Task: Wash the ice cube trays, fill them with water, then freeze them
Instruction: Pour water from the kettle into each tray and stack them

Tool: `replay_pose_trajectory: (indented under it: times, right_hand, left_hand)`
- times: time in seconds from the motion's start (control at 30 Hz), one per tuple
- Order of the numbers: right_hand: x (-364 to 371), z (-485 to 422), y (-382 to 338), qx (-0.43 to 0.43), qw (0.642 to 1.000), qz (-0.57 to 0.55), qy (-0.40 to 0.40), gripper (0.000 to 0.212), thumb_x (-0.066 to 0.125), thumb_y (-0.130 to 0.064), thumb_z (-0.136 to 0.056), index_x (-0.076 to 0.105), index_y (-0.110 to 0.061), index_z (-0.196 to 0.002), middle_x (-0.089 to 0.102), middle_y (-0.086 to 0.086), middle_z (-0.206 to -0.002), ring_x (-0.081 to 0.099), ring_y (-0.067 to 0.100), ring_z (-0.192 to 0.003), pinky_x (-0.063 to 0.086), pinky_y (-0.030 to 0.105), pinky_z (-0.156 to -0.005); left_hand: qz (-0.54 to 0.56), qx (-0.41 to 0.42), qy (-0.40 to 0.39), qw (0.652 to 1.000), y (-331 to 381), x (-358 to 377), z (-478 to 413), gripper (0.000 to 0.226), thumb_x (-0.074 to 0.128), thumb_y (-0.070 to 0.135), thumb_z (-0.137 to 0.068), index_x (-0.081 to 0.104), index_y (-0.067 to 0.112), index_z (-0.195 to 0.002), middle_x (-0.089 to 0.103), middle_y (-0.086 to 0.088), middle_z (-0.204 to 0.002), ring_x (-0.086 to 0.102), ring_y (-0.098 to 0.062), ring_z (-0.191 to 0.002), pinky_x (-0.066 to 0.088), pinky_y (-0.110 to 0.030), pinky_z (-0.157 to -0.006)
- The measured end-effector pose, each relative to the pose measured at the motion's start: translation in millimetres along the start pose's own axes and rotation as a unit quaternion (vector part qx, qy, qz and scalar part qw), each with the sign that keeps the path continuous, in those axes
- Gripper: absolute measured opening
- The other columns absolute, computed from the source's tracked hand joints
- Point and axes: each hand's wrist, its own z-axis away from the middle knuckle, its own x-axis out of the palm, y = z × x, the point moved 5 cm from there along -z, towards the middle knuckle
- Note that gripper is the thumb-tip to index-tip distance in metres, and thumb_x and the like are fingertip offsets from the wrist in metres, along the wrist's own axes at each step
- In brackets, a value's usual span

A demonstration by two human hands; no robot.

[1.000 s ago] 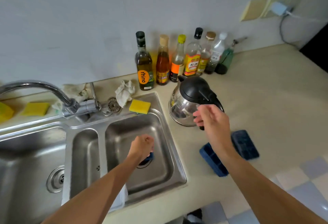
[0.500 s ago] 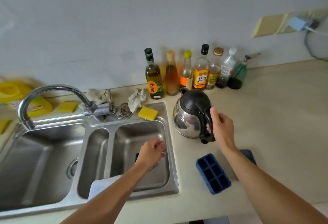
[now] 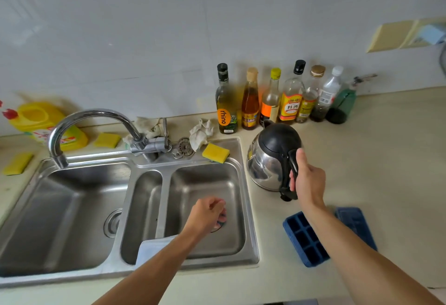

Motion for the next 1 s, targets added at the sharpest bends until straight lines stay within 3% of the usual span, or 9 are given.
replay_pose_trajectory:
  times: [0.1,0.33,0.5,0.63,0.7,0.87,1.0]
  right_hand:
    - [14.3,18.8,3.6,0.001,1.000,-0.012,0.019,0.063,0.057,-0.061,-0.094,0.060,-0.009,-0.059,0.056,0.001,-0.049,0.048,0.011,-0.038,0.042,0.021,-0.037]
    - [37.8,76.2,10.9,0.008,1.000,0.008,0.015,0.066,0.056,-0.068,-0.091,0.061,-0.010,-0.060,0.054,0.004,-0.047,0.050,0.016,-0.041,0.048,0.026,-0.044]
    - [44.2,117.1,18.8,0.022,1.000,0.014,-0.010,0.068,0.056,-0.081,-0.075,0.063,-0.019,-0.049,0.054,0.009,-0.047,0.052,0.021,-0.042,0.049,0.029,-0.045]
    - [39.7,139.4,20.5,0.034,0.998,0.039,-0.021,0.069,0.057,-0.085,-0.070,0.064,-0.019,-0.048,0.055,0.011,-0.048,0.052,0.023,-0.043,0.047,0.032,-0.049]
    - [35.4,146.9,17.9,0.029,0.997,0.058,-0.036,0.070,0.058,-0.084,-0.070,0.065,-0.018,-0.050,0.056,0.012,-0.049,0.053,0.024,-0.043,0.048,0.033,-0.051]
    - [23.6,163.4,6.9,0.012,0.993,0.092,-0.072,0.065,0.060,-0.079,-0.070,0.062,-0.017,-0.048,0.056,0.007,-0.048,0.049,0.019,-0.040,0.045,0.027,-0.045]
    - [19.1,172.1,1.4,-0.003,0.989,0.115,-0.091,0.063,0.063,-0.064,-0.087,0.060,-0.018,-0.044,0.054,0.003,-0.044,0.048,0.016,-0.038,0.043,0.021,-0.041]
  left_hand:
    - [0.034,-0.009,-0.021,0.999,-9.9,-15.4,-0.6,0.022,0.049,0.008,-0.104,0.066,-0.006,-0.104,0.069,-0.017,-0.088,0.061,-0.025,-0.073,0.048,-0.029,-0.060]
    - [0.098,-0.007,-0.031,0.995,-37.5,-51.8,-6.7,0.019,0.055,0.016,-0.103,0.068,0.003,-0.104,0.074,-0.010,-0.093,0.070,-0.016,-0.071,0.059,-0.032,-0.067]
    - [0.139,-0.013,-0.020,0.990,-58.0,-64.0,-14.4,0.015,0.057,0.028,-0.103,0.067,0.019,-0.109,0.072,-0.002,-0.108,0.069,-0.016,-0.102,0.059,-0.032,-0.082]
    - [0.169,-0.011,-0.022,0.985,-67.4,-63.8,-9.0,0.018,0.056,0.035,-0.103,0.067,0.025,-0.113,0.071,-0.001,-0.111,0.065,-0.017,-0.109,0.053,-0.037,-0.093]
    - [0.188,-0.010,-0.022,0.982,-68.7,-60.2,-1.6,0.020,0.055,0.036,-0.103,0.070,0.025,-0.110,0.074,-0.001,-0.107,0.068,-0.018,-0.106,0.053,-0.040,-0.096]
    - [0.240,-0.005,-0.054,0.969,-70.7,-39.1,27.8,0.032,0.045,0.037,-0.106,0.071,0.019,-0.104,0.075,-0.007,-0.106,0.069,-0.021,-0.099,0.054,-0.036,-0.084]
    - [0.249,-0.010,-0.098,0.963,-73.3,-22.0,48.0,0.038,0.040,0.041,-0.107,0.069,0.019,-0.095,0.072,-0.015,-0.113,0.065,-0.021,-0.099,0.053,-0.039,-0.089]
